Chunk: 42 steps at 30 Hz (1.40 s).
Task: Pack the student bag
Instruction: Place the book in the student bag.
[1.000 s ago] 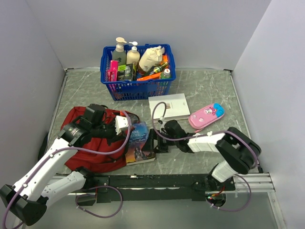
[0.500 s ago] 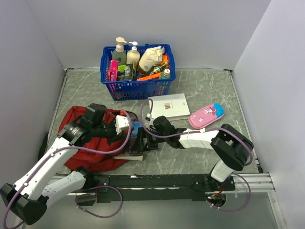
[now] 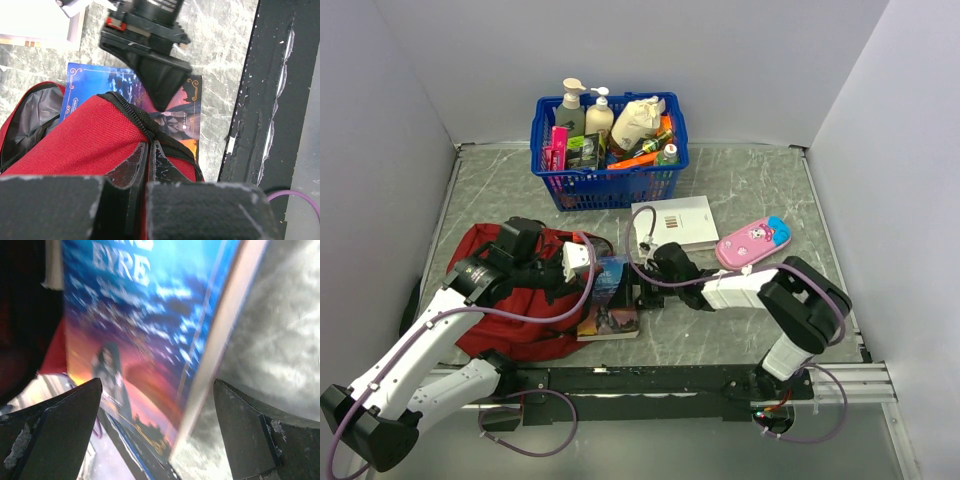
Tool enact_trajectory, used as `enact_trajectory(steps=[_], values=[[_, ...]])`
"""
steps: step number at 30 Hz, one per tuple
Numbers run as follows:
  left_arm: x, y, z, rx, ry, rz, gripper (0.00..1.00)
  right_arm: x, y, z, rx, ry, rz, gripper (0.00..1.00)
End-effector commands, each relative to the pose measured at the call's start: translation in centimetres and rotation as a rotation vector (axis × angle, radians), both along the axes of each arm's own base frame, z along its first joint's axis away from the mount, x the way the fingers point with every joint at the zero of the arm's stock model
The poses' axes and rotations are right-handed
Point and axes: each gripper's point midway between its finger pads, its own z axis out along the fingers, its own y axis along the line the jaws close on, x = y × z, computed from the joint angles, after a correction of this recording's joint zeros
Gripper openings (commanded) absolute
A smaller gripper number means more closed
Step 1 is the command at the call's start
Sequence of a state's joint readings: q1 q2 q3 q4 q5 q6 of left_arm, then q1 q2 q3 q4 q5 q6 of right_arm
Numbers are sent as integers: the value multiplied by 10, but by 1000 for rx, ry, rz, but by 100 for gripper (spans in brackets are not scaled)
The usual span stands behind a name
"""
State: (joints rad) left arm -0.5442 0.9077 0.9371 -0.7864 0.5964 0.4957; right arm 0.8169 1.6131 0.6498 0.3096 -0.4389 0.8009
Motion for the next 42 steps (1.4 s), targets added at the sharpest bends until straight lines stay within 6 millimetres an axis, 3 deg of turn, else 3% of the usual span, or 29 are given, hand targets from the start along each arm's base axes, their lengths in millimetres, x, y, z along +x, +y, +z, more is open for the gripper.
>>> enact_trajectory(steps=[1, 7, 14, 21, 25, 36, 42], values=[[-2, -16, 29, -101, -65, -75, 1, 11, 19, 13, 144, -12, 1, 100], [0, -17, 30, -106, -61, -70, 1, -4, 30, 4, 269, 118, 26, 100], [1, -18, 28, -104, -55, -73, 1, -1, 44, 56, 451, 63, 73, 100], [2, -19, 29, -106, -52, -68, 1, 0, 44, 61, 423, 62, 71, 89], [2, -18, 27, -102, -50, -66, 1, -5, 40, 74, 425, 12, 107, 88], [4, -20, 27, -98, -44, -64, 1, -8, 42, 83, 485, 15, 118, 80], [4, -20, 27, -100, -45, -65, 1, -6, 39, 62, 461, 50, 78, 76]])
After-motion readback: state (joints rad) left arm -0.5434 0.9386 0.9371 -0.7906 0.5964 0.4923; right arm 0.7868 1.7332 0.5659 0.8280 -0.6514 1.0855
